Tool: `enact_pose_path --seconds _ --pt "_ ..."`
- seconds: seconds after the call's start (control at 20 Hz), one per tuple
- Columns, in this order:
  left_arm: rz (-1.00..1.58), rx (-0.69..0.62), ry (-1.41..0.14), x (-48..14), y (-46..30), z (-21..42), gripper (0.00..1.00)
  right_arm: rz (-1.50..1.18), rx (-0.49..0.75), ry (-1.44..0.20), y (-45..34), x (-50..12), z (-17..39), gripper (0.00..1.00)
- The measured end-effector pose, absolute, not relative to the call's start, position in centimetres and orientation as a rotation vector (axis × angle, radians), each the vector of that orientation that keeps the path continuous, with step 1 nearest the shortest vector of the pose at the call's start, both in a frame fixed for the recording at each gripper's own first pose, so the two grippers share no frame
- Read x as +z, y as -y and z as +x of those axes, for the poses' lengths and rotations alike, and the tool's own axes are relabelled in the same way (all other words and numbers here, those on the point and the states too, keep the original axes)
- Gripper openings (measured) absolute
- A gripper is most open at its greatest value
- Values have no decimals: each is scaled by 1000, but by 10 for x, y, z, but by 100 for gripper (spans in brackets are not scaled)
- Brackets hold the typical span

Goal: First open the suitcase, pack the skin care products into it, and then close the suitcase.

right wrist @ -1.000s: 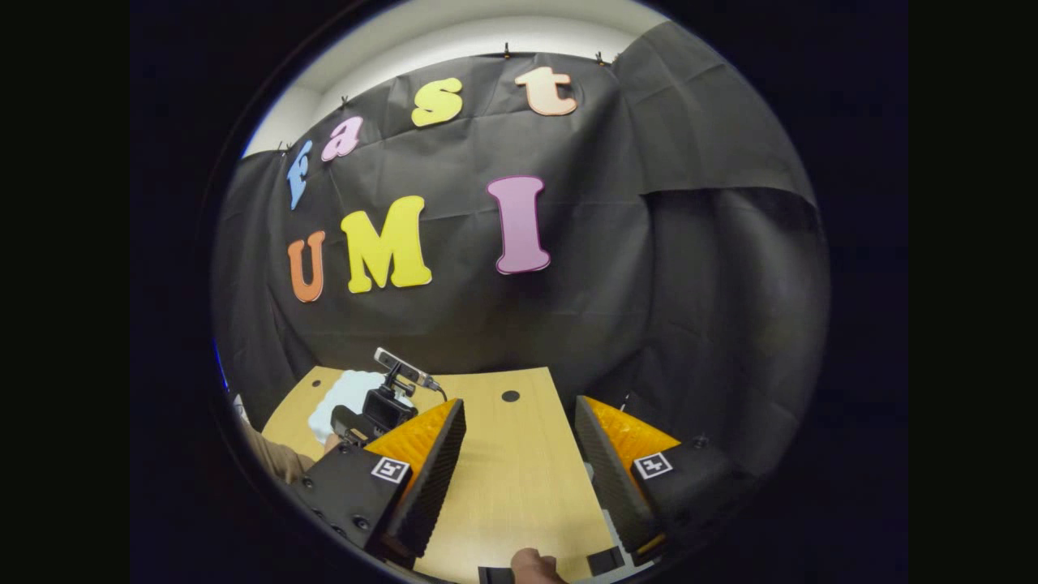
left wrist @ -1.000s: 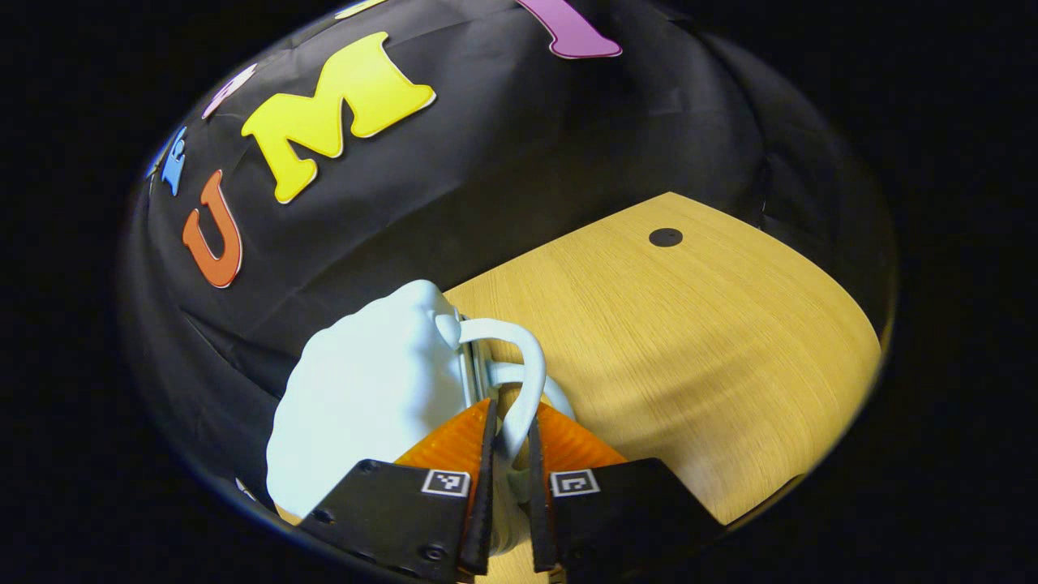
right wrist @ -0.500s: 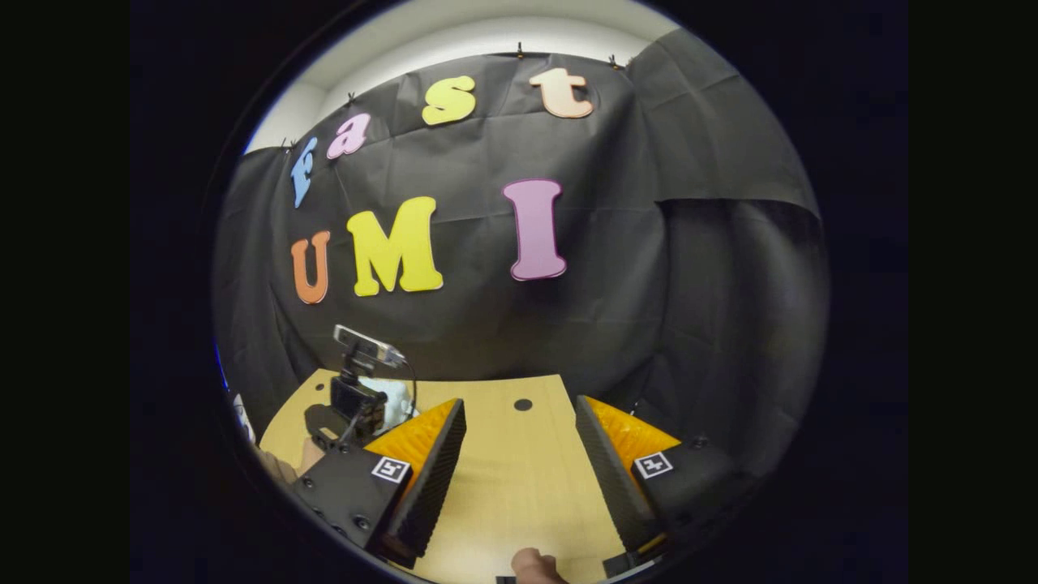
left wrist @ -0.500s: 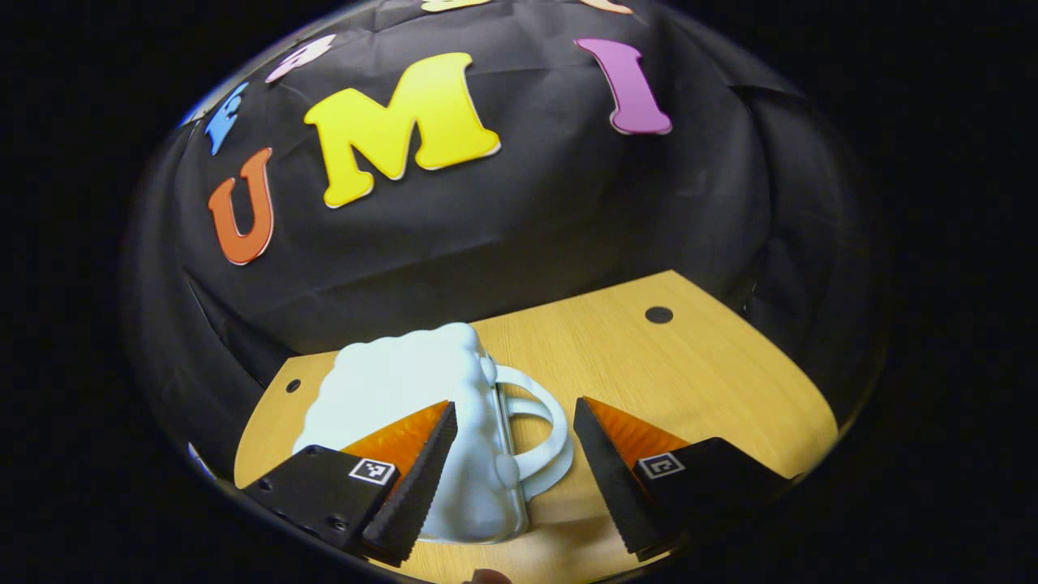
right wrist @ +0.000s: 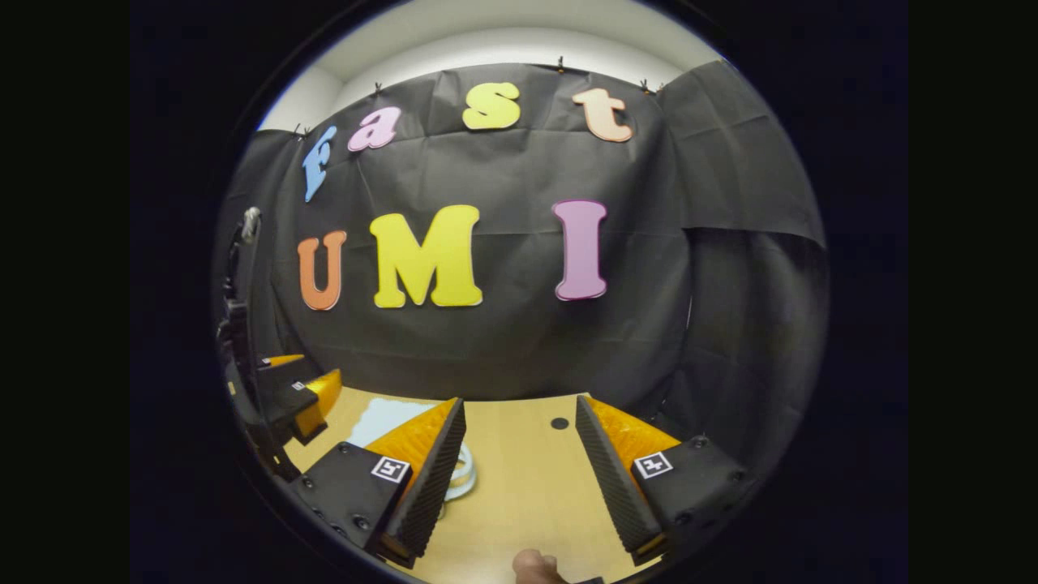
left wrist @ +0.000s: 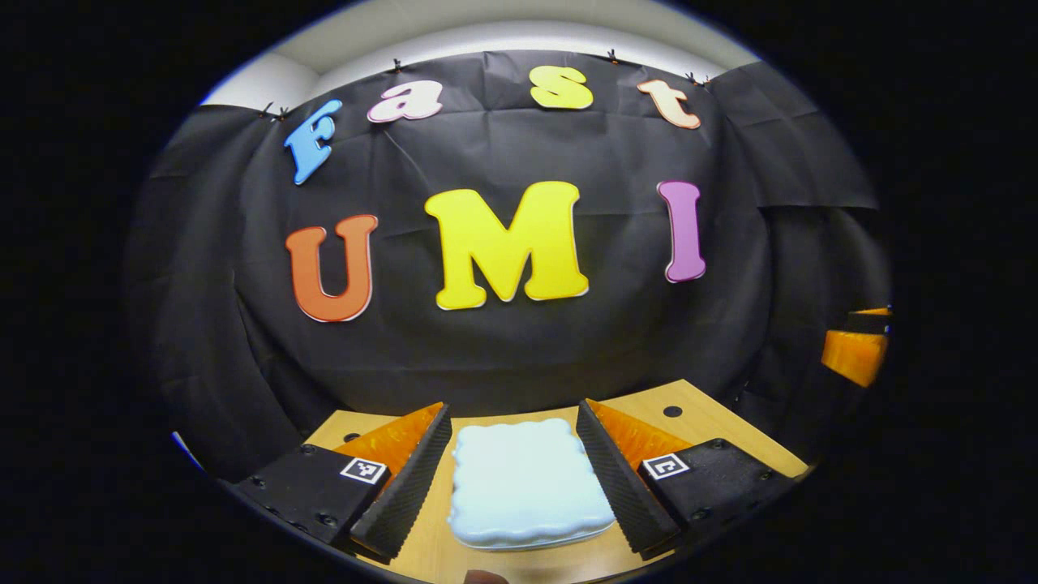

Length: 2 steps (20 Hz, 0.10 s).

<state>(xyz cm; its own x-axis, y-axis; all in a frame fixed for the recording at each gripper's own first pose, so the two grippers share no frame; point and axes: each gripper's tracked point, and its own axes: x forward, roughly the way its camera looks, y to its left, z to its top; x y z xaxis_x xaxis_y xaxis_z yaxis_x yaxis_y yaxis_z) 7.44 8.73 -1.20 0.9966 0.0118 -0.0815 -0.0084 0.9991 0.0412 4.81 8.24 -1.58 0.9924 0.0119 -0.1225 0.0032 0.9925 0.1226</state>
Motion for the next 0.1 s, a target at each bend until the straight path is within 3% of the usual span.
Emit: enact_pose_path --seconds 0.1 --pt "14 26 -59 -3 -115 57 98 109 22 -112 -112 -11 44 82"
